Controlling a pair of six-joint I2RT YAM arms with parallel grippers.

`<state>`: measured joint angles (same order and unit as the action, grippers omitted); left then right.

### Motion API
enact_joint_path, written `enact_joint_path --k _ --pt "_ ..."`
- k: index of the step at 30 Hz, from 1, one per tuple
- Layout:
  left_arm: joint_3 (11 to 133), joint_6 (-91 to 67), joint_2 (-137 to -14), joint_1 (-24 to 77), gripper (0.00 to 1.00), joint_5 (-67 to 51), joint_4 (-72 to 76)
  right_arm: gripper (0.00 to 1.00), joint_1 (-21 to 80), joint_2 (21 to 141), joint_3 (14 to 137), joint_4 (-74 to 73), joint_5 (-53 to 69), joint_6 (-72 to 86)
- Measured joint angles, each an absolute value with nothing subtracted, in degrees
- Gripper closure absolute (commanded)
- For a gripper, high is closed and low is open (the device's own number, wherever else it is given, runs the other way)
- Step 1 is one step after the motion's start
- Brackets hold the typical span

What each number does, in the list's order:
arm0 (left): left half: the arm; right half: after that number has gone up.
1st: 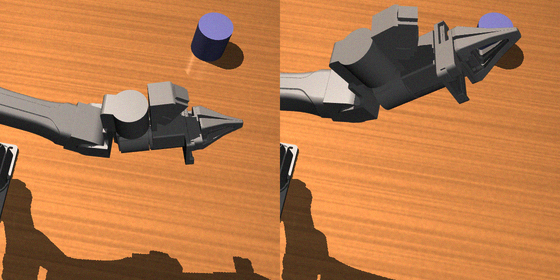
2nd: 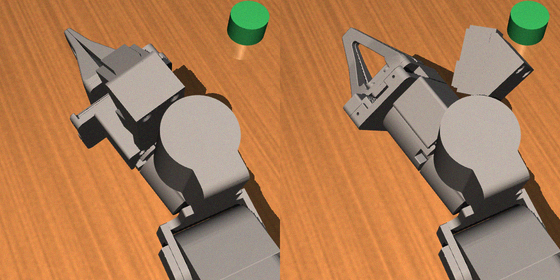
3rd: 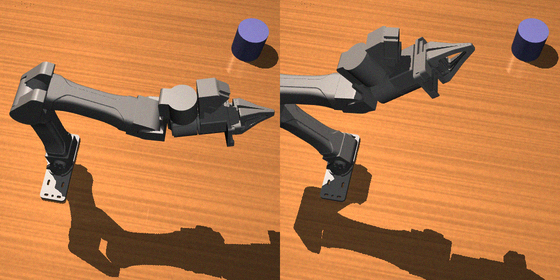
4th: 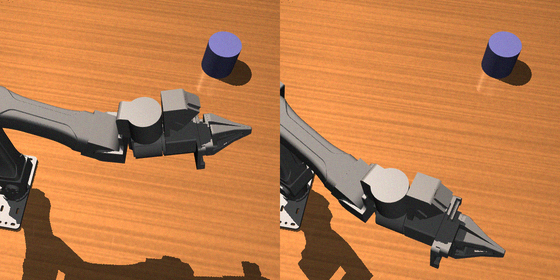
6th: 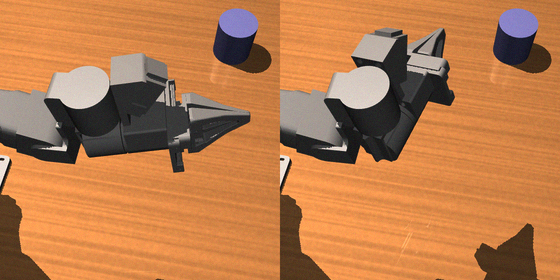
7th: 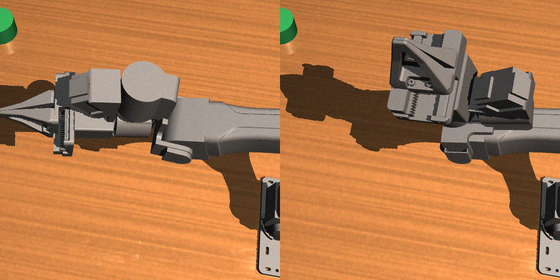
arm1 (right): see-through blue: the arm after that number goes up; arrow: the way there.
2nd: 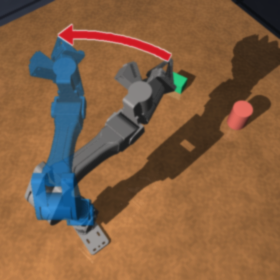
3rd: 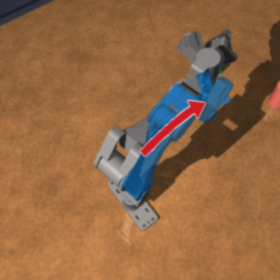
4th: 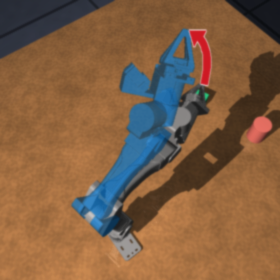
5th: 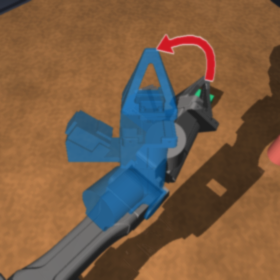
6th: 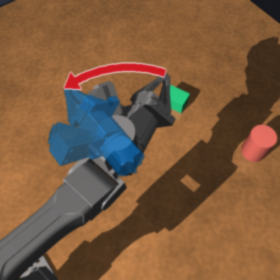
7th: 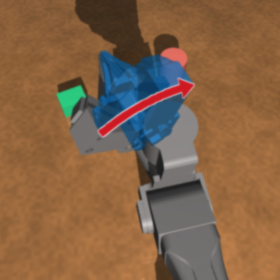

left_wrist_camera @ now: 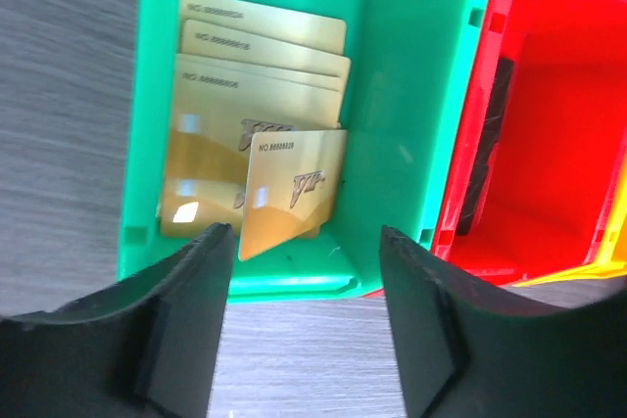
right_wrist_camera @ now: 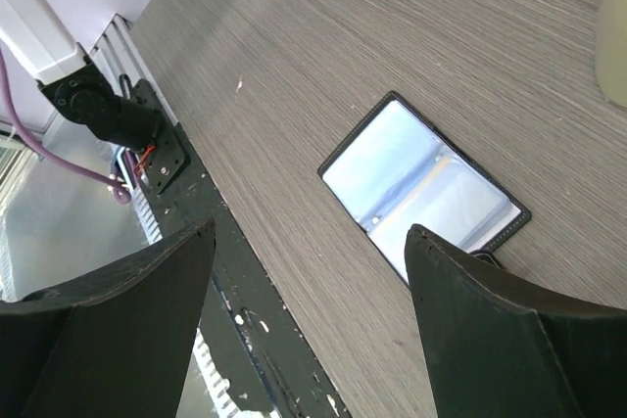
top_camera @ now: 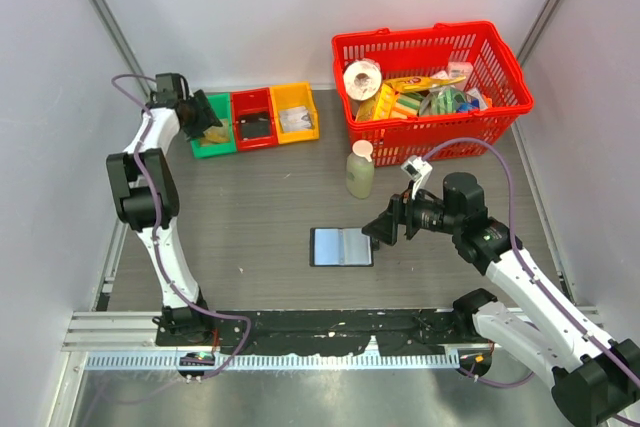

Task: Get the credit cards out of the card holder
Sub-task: Place the credit card in the storage box, then remove the credit card from the card holder.

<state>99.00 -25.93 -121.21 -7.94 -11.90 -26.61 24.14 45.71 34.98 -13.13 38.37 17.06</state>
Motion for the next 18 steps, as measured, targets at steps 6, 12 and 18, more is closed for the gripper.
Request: enact_joint_path --k 6,12,18 --pt "99.53 -23.31 -116.05 -5.78 0.2 -4.78 -32.6 0.19 24.14 45.65 35.42 -16.29 34.7 16.53" --pt "92.88 -23.57 -98.52 5.02 0.2 3.22 -34.09 0.22 24.32 48.23 37.21 -19.29 29.85 16.6" --pt "78.0 -27.07 -81.89 19.11 0.24 4.67 -32.47 0.25 27.9 54.41 38.06 -21.67 21.87 17.69"
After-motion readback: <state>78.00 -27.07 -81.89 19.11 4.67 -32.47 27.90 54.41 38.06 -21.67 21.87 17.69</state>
